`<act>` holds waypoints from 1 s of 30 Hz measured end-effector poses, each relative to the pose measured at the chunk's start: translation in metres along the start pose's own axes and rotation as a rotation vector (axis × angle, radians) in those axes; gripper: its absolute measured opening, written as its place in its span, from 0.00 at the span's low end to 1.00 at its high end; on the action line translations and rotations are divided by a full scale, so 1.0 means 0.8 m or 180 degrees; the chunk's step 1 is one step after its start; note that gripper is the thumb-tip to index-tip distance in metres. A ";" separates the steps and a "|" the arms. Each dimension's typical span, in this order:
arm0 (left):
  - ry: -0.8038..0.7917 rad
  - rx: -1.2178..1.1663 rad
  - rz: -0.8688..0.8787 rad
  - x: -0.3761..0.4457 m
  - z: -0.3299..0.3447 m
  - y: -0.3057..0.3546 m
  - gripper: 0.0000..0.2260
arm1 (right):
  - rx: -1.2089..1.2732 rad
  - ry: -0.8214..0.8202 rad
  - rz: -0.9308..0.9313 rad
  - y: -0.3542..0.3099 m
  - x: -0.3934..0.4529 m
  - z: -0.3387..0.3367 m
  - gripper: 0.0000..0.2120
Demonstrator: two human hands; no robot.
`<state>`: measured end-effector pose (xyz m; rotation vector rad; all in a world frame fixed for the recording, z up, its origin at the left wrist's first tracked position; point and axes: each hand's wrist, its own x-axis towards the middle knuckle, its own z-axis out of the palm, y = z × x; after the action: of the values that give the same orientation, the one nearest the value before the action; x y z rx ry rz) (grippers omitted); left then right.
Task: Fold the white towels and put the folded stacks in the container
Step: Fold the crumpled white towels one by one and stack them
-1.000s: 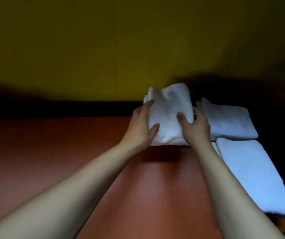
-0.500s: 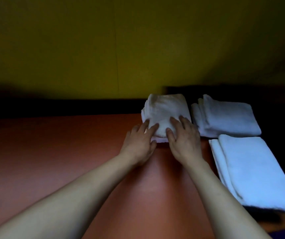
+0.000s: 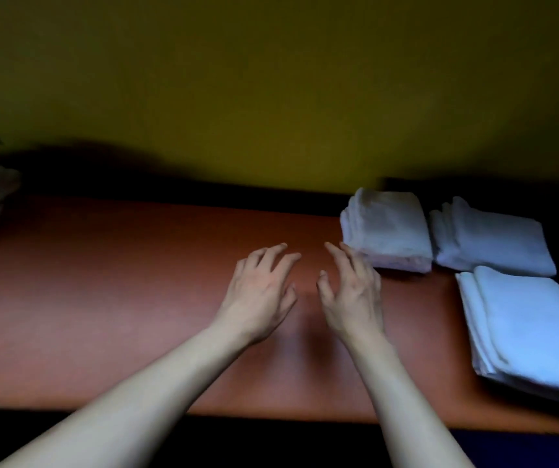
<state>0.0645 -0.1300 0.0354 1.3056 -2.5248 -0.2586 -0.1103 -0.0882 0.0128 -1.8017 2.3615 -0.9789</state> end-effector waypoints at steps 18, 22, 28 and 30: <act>0.0463 0.0211 -0.1393 -0.217 -0.113 -0.266 0.23 | 0.0242 -0.1131 -0.0927 -0.325 -0.069 0.140 0.27; 0.0535 0.0378 -0.1692 -0.255 -0.116 -0.319 0.22 | 0.0267 -0.1466 -0.1108 -0.376 -0.088 0.183 0.28; 0.0542 0.0811 -0.2061 -0.293 -0.123 -0.417 0.25 | -0.0218 -0.2124 -0.1196 -0.409 -0.098 0.241 0.32; 0.0501 0.1070 -0.2287 -0.298 -0.132 -0.461 0.28 | -0.0540 -0.2422 -0.1192 -0.402 -0.103 0.257 0.33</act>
<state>0.5138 -0.1494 -0.0111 2.2331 -1.9302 0.1345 0.2722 -0.1570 -0.0265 -2.1920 1.7067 -0.0313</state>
